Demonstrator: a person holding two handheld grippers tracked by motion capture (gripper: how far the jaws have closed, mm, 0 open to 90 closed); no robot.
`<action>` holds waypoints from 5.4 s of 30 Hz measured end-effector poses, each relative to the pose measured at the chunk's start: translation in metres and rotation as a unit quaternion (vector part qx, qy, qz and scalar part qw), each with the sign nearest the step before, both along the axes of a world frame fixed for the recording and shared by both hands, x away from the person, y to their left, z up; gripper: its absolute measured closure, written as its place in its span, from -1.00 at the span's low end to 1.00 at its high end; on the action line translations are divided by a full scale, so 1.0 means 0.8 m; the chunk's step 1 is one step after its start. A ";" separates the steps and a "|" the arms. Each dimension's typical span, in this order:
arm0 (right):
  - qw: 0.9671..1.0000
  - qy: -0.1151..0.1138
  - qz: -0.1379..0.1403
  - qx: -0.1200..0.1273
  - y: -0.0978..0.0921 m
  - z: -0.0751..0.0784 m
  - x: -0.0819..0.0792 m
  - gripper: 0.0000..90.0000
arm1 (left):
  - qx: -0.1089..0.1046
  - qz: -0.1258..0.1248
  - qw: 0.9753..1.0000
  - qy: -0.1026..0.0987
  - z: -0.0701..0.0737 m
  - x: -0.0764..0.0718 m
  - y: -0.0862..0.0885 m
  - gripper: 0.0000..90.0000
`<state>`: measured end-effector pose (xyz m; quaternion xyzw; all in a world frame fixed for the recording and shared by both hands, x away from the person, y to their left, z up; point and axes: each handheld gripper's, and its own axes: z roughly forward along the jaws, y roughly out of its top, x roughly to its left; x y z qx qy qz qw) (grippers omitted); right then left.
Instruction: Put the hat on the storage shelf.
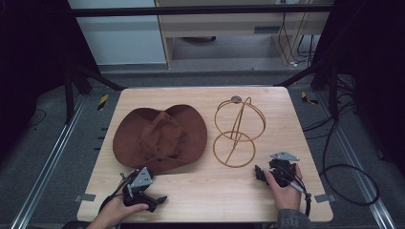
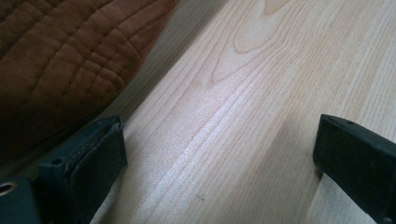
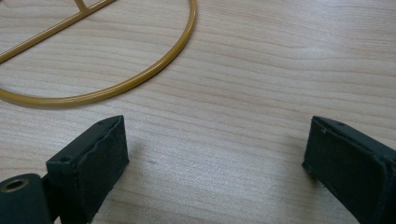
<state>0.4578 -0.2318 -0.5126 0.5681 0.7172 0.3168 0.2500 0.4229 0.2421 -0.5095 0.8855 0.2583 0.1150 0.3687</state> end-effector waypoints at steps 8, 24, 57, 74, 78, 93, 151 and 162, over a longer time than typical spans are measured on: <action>1.000 0.000 0.000 0.000 0.000 0.000 0.000 -0.86 | -0.013 -0.036 0.999 -0.002 0.012 -0.007 -0.003 -0.91; 1.000 0.000 0.000 0.000 0.000 0.000 0.000 -0.86 | 0.002 -0.029 0.999 -0.020 0.115 0.043 -0.026 -0.87; 1.000 0.000 0.000 0.001 0.000 0.000 -0.001 -0.86 | 0.111 0.047 0.992 0.043 0.155 0.214 -0.017 -0.79; 1.000 0.001 0.000 0.002 0.000 0.000 -0.001 -0.86 | 0.131 0.051 0.987 0.073 0.141 0.225 -0.031 -0.23; 1.000 0.000 0.000 0.001 0.000 0.000 -0.001 -0.86 | 0.143 0.052 0.985 0.077 0.137 0.226 -0.036 0.03; 1.000 0.001 0.000 0.002 0.000 0.000 -0.001 -0.86 | 0.148 0.057 0.984 0.086 0.143 0.226 -0.026 0.97; 1.000 0.002 0.004 -0.002 0.001 0.000 0.001 -0.91 | 0.039 -0.022 0.994 -0.101 0.373 0.095 0.032 0.97; 1.000 0.003 0.003 -0.002 0.002 0.000 0.001 -0.91 | 0.035 -0.036 0.993 -0.109 0.401 0.090 0.025 0.97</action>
